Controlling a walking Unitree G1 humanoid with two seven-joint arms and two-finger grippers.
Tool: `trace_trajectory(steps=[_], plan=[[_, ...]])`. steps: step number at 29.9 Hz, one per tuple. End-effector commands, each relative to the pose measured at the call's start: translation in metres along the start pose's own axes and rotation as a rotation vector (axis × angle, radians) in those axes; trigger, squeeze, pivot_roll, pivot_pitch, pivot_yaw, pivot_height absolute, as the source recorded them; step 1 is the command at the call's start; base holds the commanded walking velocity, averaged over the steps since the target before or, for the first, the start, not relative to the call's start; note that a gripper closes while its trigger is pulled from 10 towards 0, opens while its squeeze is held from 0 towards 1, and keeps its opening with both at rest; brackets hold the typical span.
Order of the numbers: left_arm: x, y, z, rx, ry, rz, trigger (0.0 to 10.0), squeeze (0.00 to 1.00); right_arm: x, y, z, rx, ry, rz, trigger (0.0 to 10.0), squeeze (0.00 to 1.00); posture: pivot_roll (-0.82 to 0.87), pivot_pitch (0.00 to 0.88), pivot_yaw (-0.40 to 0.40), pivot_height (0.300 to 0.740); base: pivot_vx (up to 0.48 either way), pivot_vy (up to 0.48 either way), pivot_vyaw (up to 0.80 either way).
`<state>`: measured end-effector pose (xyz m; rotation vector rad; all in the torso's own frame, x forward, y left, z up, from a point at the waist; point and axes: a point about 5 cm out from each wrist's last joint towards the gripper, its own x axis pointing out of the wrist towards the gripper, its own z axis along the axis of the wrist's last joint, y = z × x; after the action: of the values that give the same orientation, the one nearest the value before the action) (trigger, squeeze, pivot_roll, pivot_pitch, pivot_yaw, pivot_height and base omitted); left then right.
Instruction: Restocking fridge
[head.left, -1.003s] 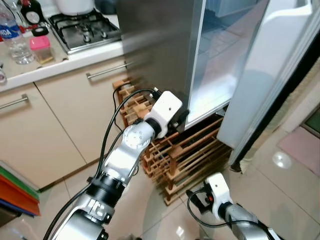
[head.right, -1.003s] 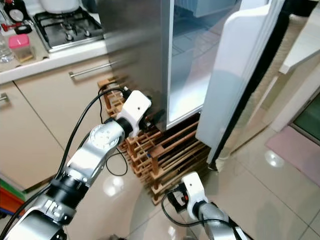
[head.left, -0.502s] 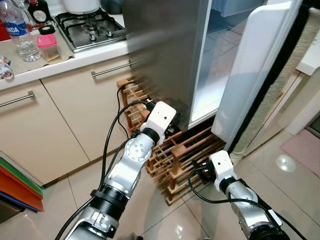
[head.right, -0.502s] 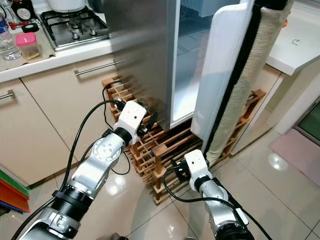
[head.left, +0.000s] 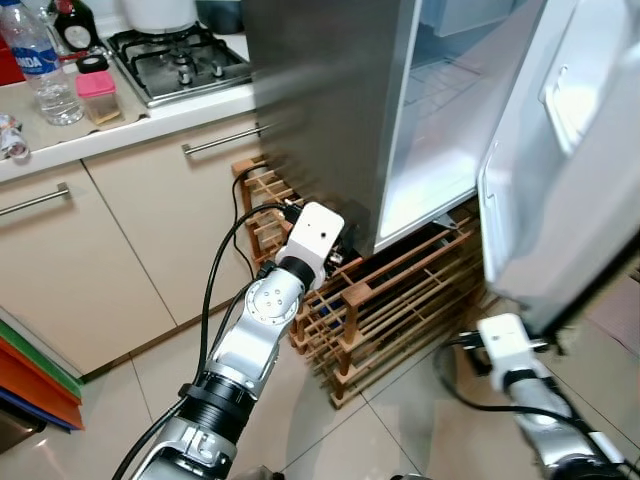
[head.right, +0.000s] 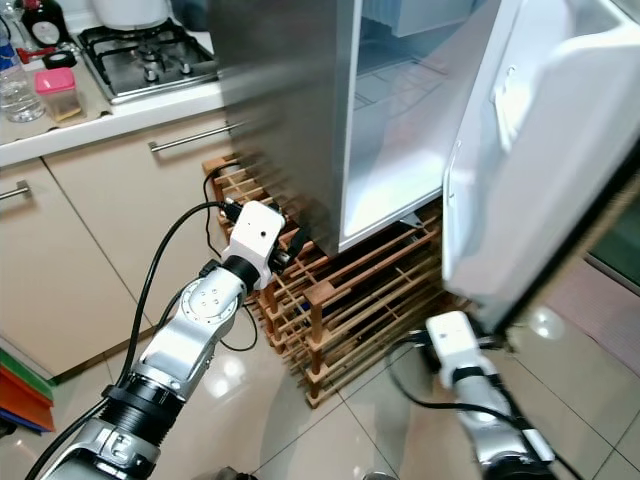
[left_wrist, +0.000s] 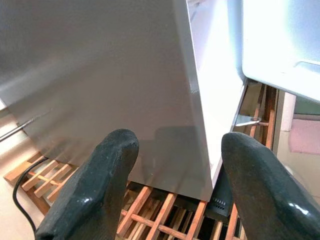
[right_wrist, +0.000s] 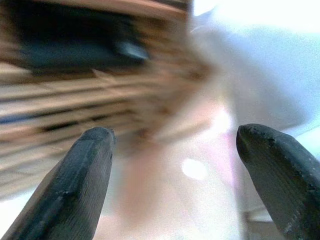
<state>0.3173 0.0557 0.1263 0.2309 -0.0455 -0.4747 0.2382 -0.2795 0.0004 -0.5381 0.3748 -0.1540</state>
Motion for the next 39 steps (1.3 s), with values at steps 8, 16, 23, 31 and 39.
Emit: trace_trajectory(steps=[8,16,23,31,39], plan=[[-0.008,0.012,-0.010,0.001,0.005,0.032,10.0,0.00,-0.010,-0.055,-0.029,0.090,0.147,-0.269,10.0,0.00,-0.05,0.000,0.029,0.740,0.000,0.000,0.00],[-0.025,0.029,-0.032,-0.174,0.055,0.134,10.0,0.00,0.001,0.053,0.038,0.314,-0.144,0.153,10.0,0.00,-0.04,0.000,0.026,0.740,0.000,0.000,0.00],[-0.033,0.032,-0.041,-0.163,0.080,0.178,10.0,0.00,-0.005,0.081,0.055,0.351,-0.195,0.289,10.0,0.00,-0.02,0.000,0.023,0.740,0.000,0.000,0.11],[-0.034,0.032,-0.043,-0.167,0.088,0.183,10.0,0.00,-0.001,0.084,0.071,0.394,-0.228,0.324,10.0,0.00,-0.02,0.000,0.021,0.740,0.000,0.032,0.70],[-0.054,0.052,-0.061,-0.184,0.122,0.317,10.0,0.00,-0.006,0.079,0.124,0.508,-0.421,0.342,10.0,0.00,-0.02,0.000,0.015,0.740,0.000,0.462,0.57]])
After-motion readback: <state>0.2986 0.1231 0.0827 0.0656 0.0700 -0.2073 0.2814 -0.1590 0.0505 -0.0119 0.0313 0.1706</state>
